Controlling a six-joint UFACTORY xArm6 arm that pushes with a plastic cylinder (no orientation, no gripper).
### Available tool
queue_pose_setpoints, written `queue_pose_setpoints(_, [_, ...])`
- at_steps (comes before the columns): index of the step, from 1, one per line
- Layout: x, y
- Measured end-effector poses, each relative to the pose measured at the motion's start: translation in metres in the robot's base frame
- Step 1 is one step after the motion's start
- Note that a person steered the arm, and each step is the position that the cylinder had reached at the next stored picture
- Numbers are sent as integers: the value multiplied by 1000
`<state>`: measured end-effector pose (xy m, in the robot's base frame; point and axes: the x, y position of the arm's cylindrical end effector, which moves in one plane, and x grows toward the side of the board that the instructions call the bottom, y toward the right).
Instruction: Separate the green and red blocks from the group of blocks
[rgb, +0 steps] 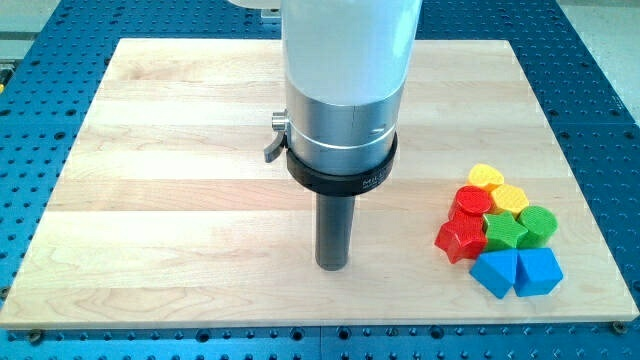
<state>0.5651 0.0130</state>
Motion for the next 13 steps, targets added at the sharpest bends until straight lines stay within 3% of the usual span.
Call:
queue_pose_setpoints(2, [-9, 4])
queue_pose_setpoints(3, [-94, 5])
queue_pose_setpoints(4, [-144, 62])
queue_pose_setpoints(5, [-150, 83])
queue_pose_setpoints(7, [-120, 246])
queue_pose_setpoints(8, [-42, 274])
queue_pose_setpoints(10, [-30, 179])
queue_pose_setpoints(12, [-96, 163])
queue_pose_setpoints(13, [-84, 155])
